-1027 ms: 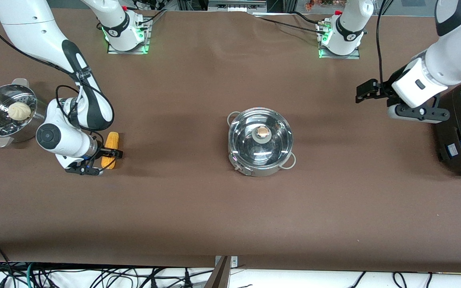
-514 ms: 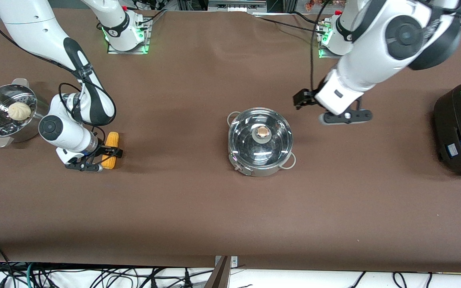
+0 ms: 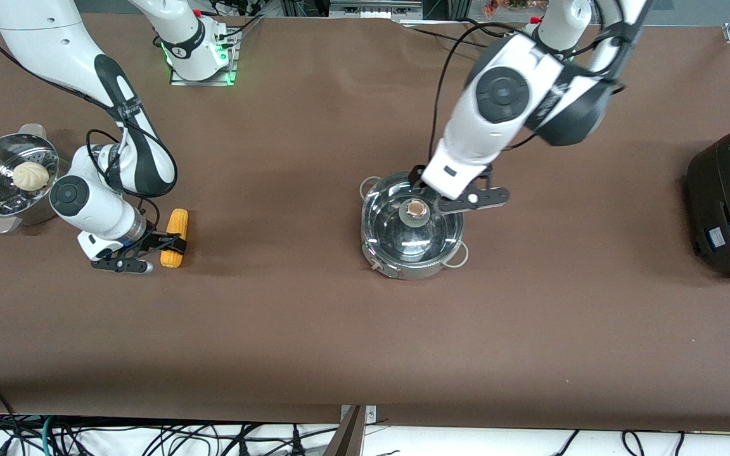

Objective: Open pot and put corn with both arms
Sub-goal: 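Grasp the corn with the right gripper while the left gripper reaches the lid knob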

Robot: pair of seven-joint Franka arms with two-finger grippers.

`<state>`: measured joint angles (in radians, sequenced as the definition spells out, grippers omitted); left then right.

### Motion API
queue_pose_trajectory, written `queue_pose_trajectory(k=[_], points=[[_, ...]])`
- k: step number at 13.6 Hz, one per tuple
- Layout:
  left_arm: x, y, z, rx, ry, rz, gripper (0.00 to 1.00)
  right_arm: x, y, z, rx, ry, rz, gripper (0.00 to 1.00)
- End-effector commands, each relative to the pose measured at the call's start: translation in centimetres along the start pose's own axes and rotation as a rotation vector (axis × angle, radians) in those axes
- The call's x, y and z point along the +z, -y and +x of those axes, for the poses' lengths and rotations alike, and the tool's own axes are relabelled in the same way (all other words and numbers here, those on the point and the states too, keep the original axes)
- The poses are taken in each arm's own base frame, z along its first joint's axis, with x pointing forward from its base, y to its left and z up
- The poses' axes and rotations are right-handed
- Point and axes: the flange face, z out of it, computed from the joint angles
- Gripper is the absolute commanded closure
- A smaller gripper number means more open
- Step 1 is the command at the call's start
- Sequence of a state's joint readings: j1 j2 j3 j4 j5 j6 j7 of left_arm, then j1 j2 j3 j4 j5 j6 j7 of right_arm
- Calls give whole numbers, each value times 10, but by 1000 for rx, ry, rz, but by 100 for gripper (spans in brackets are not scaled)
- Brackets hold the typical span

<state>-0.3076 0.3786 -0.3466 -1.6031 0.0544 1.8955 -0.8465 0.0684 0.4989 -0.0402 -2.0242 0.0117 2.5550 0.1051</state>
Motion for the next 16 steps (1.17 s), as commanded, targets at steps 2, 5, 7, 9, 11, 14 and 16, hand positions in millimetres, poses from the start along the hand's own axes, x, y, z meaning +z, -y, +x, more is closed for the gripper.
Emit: queue_pose_trajectory(k=[2,5,7,9,11,14,16], points=[[33,-28,-5,11,-38,30,0,3,-4,-24,-12,-43,7,0],[48,-34,1,24,-43,2,0,5,-4,-27,-8,-37,8,0],[52,-36,4,27,-49,-13,0,4,0,-30,-2,-33,11,0],[56,-37,5,29,-47,-12,0,4,2,-31,-3,-30,13,0],[55,-39,7,31,-66,-30,0,5,2,-32,-3,-28,13,0],[62,-39,9,29,-63,-33,8,7,2,-34,-2,-22,13,0],[62,-39,10,29,-65,-32,8,9,4,-37,-4,-17,14,0]])
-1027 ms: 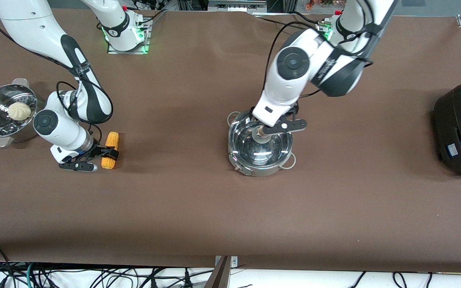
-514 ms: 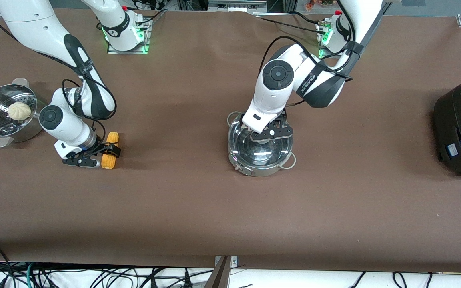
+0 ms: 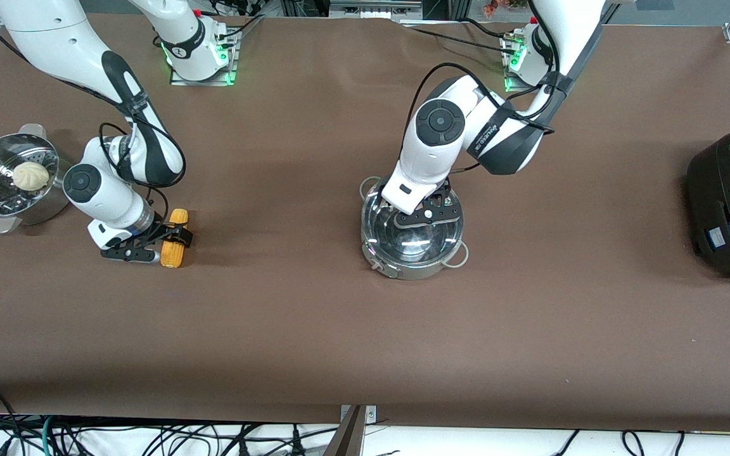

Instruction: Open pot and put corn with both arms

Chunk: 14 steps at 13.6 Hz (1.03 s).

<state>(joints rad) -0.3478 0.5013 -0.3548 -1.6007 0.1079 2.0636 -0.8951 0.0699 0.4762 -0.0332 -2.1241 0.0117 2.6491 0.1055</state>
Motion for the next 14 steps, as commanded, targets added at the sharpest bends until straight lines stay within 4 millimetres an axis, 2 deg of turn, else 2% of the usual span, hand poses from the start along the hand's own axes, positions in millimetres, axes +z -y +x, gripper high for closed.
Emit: queue_pose_trajectory(k=[1,5,6,8,10,11,14], points=[[0,-2,6,20,-31,11,8,-6,5,-11,-2,-1,11,0],[4,1,7,44,-62,46,8,-4,9,-15,15,6,14,0],[4,2,9,51,-63,49,8,-4,9,-15,14,5,15,7],[3,4,11,69,-64,49,9,-5,9,-15,-4,6,14,57],[3,5,12,67,-64,50,12,-5,8,-15,-32,7,13,90],[3,5,12,67,-64,50,17,-7,8,-12,-58,1,14,100],[3,5,12,66,-63,49,23,-10,7,-10,-83,-5,14,100]])
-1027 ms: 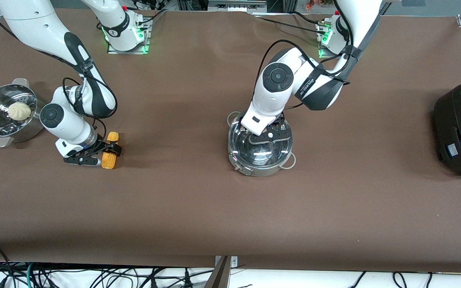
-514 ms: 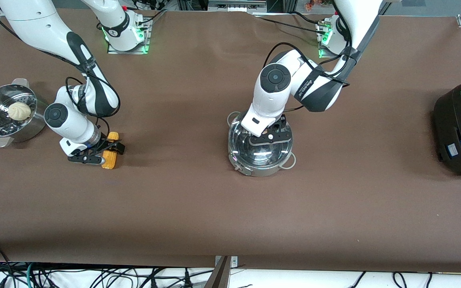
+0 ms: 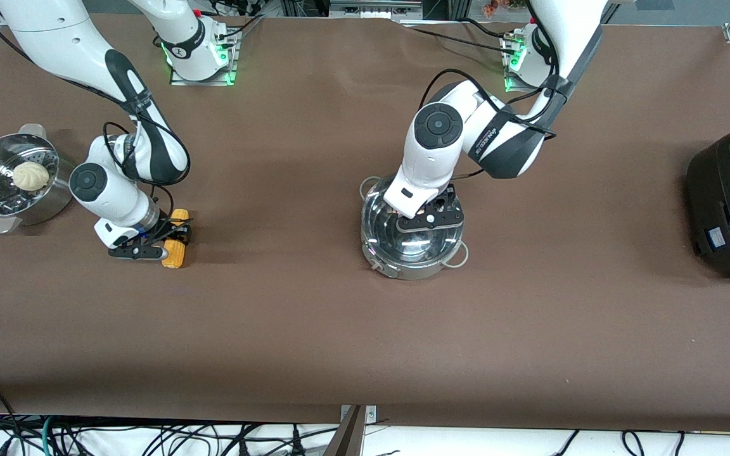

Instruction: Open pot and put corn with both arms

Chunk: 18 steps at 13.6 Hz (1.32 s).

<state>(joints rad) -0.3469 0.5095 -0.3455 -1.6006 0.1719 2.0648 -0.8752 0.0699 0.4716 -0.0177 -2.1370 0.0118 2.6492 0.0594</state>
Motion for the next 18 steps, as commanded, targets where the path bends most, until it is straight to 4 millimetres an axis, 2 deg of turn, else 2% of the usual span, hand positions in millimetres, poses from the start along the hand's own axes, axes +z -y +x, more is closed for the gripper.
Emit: queue_pose_trajectory(k=[1,5,6,9,13,16,18], points=[[-2,-1,4,25,-24,7,24,-13,-1,-5,-24,-16,6,100],[-1,-1,4,26,-24,9,34,-15,0,-3,-25,-20,6,100],[-1,-1,4,29,-24,9,52,-20,1,-1,-27,-23,8,100],[-1,-1,3,27,-21,10,65,-37,3,7,-31,-20,8,100],[-4,0,4,24,-23,11,100,-69,33,16,-62,13,28,100],[-21,7,5,7,-17,21,100,-96,56,30,-38,57,38,100],[-40,17,5,-7,-17,33,100,-111,71,36,-21,75,40,100]])
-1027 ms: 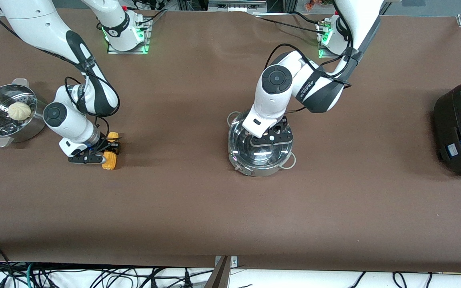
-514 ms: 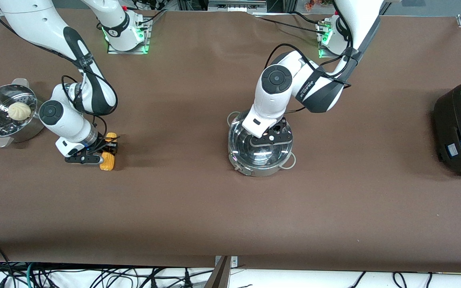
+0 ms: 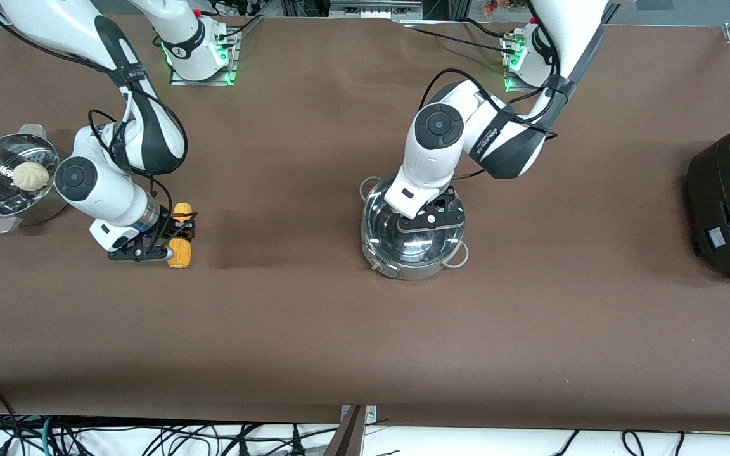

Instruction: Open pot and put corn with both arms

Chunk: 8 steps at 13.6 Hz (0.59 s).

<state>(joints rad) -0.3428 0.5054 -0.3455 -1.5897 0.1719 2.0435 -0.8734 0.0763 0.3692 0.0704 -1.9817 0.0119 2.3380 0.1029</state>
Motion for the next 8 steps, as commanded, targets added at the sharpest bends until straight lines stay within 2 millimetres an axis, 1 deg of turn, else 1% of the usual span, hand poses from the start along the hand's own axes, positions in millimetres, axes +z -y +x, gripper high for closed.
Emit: queue_pose_trajectory(k=[1,2,3,5,6,8], points=[[-43,23,7,-24,-11,23,100,-24,25,7,8,17,10,100],[-55,31,11,-52,-4,0,100,-28,33,8,-3,21,11,100],[-66,44,19,-71,-2,-17,100,-32,38,9,-11,19,10,100],[-87,77,34,-44,27,-46,100,-44,60,12,-29,25,10,100],[-97,102,48,-58,35,-60,100,-52,75,13,-25,34,7,100],[-109,146,63,23,56,-47,100,-70,112,14,-11,38,0,100]])
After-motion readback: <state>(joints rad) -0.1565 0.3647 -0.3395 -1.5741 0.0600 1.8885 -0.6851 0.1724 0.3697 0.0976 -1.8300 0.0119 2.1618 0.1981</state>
